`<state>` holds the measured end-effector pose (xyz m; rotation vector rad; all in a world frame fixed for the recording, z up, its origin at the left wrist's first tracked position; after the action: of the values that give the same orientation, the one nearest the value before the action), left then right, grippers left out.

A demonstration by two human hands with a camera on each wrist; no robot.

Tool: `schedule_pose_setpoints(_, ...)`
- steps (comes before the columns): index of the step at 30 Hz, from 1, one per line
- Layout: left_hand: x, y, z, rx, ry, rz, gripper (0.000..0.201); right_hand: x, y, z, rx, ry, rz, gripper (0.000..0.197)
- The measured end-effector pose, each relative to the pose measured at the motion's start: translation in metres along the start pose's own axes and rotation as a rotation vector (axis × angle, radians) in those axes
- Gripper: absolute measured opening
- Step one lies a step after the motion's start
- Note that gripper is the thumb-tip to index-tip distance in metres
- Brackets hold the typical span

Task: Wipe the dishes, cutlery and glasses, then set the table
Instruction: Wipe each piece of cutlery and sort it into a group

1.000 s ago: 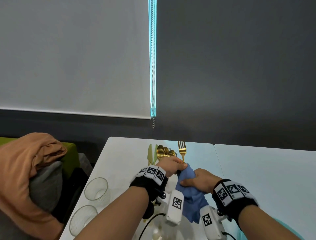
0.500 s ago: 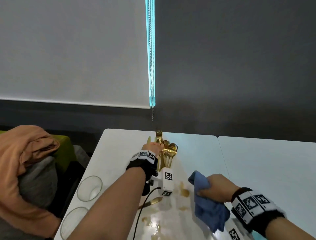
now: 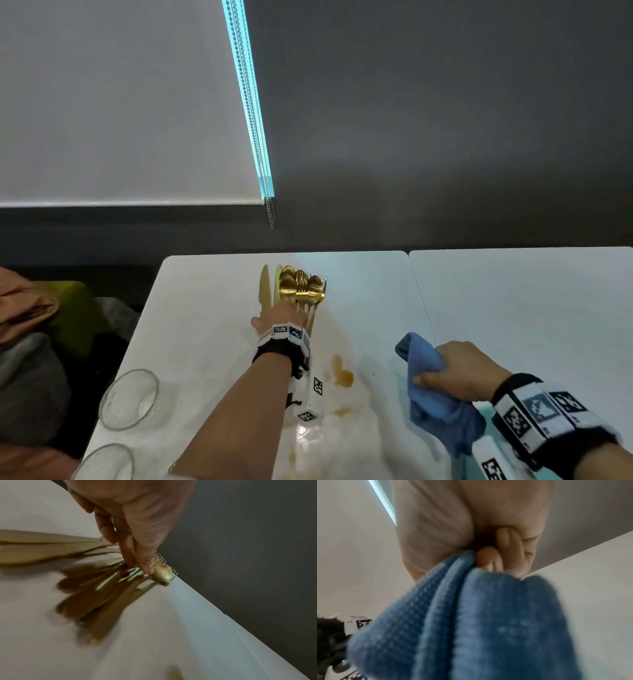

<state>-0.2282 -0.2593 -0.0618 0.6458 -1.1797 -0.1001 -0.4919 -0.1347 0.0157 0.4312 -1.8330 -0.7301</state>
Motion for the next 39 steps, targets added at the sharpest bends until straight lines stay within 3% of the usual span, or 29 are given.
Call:
schedule_pose_setpoints(7,0.019,0.029,-0.054,0.023,-0.061,0.07,0.009,0.005,0.001,-0.034,0.057,-0.204,0.063,0.03)
schedule_pose_setpoints(12,-0.006,0.065,-0.103,-0.043,-0.505,-0.075,0.036,-0.008,0.003,-0.059,0.081,-0.192,0.054,0.034)
schedule_pose_setpoints(14,-0.01,0.076,-0.114,-0.02,-0.573,-0.097,0.039,-0.014,0.006,-0.067,0.088,-0.177,0.047,0.038)
schedule_pose_setpoints(18,-0.009,0.092,-0.108,-0.066,-0.633,-0.062,0.037,-0.03,0.018,-0.071,0.097,-0.188,0.023,0.032)
schedule_pose_setpoints(22,-0.012,0.1,-0.095,-0.134,-0.656,-0.079,0.048,-0.041,0.03,-0.058,0.073,-0.242,0.021,0.03)
schedule_pose_setpoints(27,-0.022,0.1,-0.084,-0.225,-0.715,-0.028,0.027,-0.053,0.042,-0.036,0.029,-0.286,0.014,0.029)
schedule_pose_setpoints(33,-0.027,0.108,-0.076,-0.38,-0.815,-0.063,0.037,-0.066,0.052,-0.021,-0.005,-0.353,0.016,0.028)
schedule_pose_setpoints(39,-0.032,0.113,-0.073,-0.428,-0.79,-0.06,0.033,-0.08,0.055,-0.018,-0.012,-0.365,0.004,0.031)
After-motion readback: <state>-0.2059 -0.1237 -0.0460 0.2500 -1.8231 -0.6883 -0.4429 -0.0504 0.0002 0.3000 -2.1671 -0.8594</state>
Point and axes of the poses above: each hand's wrist, its own y-axis away from the middle knuckle, its own x-axis out of the back of the hand, z = x × y, the point moved 9 cm from there along -y, towards the middle knuckle, and after that the axes turned 2 degrees about -y, right-handed, at the moved point
